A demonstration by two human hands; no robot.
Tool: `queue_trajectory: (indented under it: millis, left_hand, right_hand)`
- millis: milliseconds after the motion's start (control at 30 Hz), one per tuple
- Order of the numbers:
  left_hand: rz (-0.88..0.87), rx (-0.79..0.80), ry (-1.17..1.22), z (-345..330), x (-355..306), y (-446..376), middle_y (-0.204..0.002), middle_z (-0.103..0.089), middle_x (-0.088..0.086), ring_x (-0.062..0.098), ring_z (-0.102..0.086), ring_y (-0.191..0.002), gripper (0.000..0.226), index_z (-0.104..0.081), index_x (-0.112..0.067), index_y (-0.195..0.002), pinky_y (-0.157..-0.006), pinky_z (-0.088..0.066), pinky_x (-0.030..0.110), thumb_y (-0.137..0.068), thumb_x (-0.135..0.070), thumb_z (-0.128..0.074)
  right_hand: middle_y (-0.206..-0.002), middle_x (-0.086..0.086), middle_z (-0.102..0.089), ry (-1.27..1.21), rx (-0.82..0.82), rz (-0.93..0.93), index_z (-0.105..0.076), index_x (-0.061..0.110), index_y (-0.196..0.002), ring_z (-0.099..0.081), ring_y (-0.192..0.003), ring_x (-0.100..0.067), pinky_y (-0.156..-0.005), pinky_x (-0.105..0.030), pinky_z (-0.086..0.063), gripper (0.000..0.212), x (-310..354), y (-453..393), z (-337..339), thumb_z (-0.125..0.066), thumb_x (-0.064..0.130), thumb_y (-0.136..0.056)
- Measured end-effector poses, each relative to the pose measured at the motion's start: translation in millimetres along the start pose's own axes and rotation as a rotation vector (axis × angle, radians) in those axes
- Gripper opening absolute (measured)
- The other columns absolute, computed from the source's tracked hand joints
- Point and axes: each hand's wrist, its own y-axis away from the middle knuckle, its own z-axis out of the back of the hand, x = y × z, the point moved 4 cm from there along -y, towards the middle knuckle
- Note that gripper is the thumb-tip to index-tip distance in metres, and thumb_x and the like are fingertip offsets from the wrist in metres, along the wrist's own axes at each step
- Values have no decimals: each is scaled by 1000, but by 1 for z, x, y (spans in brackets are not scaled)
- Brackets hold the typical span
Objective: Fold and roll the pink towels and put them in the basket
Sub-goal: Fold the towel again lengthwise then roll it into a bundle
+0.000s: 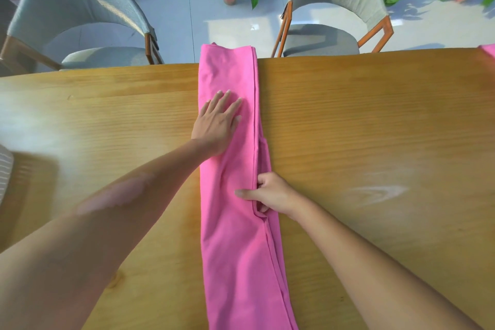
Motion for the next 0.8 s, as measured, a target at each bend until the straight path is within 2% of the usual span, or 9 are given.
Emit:
queue_trajectory:
  millis: [100,200,267,367,400,500,600,667,800]
  left_hand:
    - [18,48,-9,-9,-3,1,-170,-2,3,24,4,-157,55,-19,-34,-161,-127,0,45,-108,-49,-22]
    - [47,78,-36,-15,-2,-4,-170,7,-1,23,9,-156,57,-10,-39,-161,-126,3,46,-106,-54,-19]
    - [58,111,-62,-19,-2,-7,-169,13,-2,22,14,-155,60,-1,-42,-160,-126,7,45,-105,-58,-14]
    - [61,162,-114,-21,-2,-10,-167,22,-3,22,19,-154,63,9,-42,-159,-124,10,45,-103,-63,-11]
    - [59,176,-128,-20,-2,-11,-167,23,-2,23,20,-154,64,11,-41,-159,-124,10,45,-102,-64,-10]
    - [63,185,-155,-15,-6,-6,-167,22,0,25,20,-154,71,13,-34,-160,-125,9,47,-101,-66,-11]
    - [79,165,-121,-14,-18,18,-168,17,1,25,17,-154,77,11,-27,-161,-126,7,47,-102,-66,-17]
    - [69,152,-92,-19,-30,42,-169,15,1,25,15,-155,76,8,-26,-162,-126,6,46,-102,-65,-20]
    - [104,152,-59,-34,-49,93,-170,11,1,31,14,-155,72,-2,-34,-162,-124,7,53,-101,-67,-21]
  right_hand:
    - [-63,-5,-56,19,-10,31,-54,13,-80,-51,-55,-18,-57,-31,-43,33,-5,3,-6,-82,31,-81]
    - [-76,0,-58,2,-74,53,-56,16,-85,-55,-67,-15,-64,-32,-44,20,-14,10,-4,-69,30,-89]
    - [-85,5,-68,-96,-136,87,-64,17,-90,-63,-76,-11,-75,-33,-50,11,-27,17,5,-63,27,-92]
    - [-101,6,-74,-160,-195,106,-68,18,-110,-69,-94,-10,-91,-35,-55,19,-43,27,11,-60,30,-97]
    - [-98,9,-74,-165,-186,105,-68,19,-110,-70,-91,-9,-88,-34,-57,20,-47,28,8,-60,32,-98]
    - [-75,15,-69,-156,-130,49,-66,21,-108,-66,-68,-5,-59,-28,-56,26,-54,35,-4,-64,43,-93]
    - [-112,-12,-69,-191,-90,-12,-55,11,-133,-71,-95,-23,-64,-33,-61,60,-65,44,-12,-69,49,-89]
    - [-123,-11,-65,-246,-56,-40,-48,11,-142,-70,-102,-27,-64,-29,-59,72,-70,55,-16,-72,51,-86]
    - [-111,-3,-73,-240,31,-50,-61,18,-119,-72,-99,-22,-80,-38,-62,53,-83,82,-26,-79,50,-80]
